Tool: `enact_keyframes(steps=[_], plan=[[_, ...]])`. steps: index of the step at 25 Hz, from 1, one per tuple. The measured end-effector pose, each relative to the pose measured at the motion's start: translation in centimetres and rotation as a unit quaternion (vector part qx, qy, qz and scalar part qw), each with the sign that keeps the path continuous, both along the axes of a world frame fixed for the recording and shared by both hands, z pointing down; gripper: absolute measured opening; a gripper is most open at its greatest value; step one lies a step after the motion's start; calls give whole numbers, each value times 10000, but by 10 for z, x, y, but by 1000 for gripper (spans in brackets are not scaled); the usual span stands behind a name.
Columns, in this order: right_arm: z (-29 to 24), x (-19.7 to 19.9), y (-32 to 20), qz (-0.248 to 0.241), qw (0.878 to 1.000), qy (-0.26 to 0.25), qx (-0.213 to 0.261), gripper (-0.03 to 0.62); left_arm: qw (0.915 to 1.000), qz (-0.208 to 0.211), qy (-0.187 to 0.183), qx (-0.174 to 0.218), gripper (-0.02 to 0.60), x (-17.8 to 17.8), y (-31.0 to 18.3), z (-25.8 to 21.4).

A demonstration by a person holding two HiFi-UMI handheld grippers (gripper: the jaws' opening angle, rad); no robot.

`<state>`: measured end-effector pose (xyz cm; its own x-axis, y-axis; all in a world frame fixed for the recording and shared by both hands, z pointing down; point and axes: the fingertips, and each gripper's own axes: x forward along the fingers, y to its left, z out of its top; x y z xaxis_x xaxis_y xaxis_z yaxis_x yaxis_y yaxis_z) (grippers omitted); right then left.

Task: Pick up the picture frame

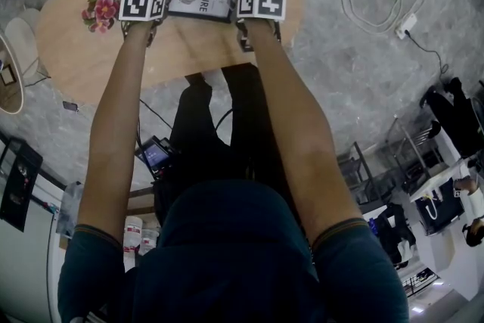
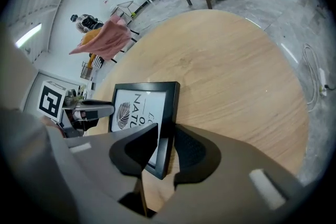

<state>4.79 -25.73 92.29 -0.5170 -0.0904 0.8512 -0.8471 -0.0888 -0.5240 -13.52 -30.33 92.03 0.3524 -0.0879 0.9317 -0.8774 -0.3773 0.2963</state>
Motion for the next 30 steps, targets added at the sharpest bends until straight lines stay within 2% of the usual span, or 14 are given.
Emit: enact_keyframes(steps=[3,4,9,17,22,30], plan=[[2,2,1,-17,10000,91,-26,100,10000,2,-2,8,121,2,1,0],[2,2,0,3,10000,92,-34,97,10000,3,14,26,78,4,2,0],[2,3,1,147,9997,156,-80,91,9998,-126,-63,114,71,6,2,0],[-10,10,-1,295,9990,321,119,86,9992,-139,-94,370,67,13,-2,-16],[-30,19,-13,344,9978,410,397,84,9984,-166,-31,544,67,20,-11,-36],[-79,27,-32,320,9937,480,958,83,9941,-257,77,1049,69,28,-27,-91]])
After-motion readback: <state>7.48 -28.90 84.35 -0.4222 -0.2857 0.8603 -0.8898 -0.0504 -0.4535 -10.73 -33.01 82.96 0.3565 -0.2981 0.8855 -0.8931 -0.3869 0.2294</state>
